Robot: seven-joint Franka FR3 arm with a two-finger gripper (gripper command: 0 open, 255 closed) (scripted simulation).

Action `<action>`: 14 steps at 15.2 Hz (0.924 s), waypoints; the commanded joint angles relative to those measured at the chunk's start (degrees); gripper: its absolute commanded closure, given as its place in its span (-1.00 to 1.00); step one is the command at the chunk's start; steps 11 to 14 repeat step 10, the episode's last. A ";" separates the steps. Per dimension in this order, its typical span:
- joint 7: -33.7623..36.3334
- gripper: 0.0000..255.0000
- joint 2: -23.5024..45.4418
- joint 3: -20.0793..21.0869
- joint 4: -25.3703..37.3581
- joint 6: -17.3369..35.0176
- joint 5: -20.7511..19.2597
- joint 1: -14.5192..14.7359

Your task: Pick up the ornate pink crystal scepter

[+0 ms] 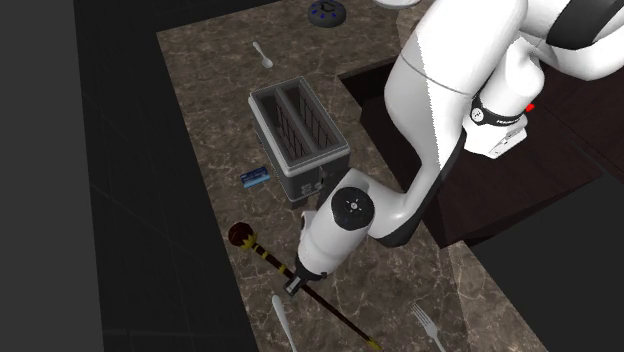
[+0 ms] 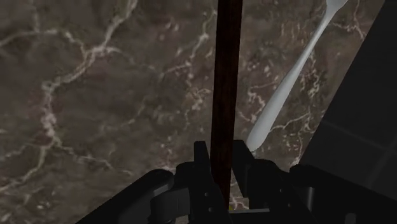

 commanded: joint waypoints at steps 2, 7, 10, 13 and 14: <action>-0.48 1.00 -2.31 0.91 -1.18 -1.25 0.24 -0.71; -1.54 1.00 -5.90 2.64 -2.67 -3.55 0.91 -2.12; -1.82 1.00 -6.71 3.05 -2.98 -4.10 1.12 -2.45; -1.82 1.00 -6.71 3.05 -2.98 -4.10 1.12 -2.45; -1.82 1.00 -6.71 3.05 -2.98 -4.10 1.12 -2.45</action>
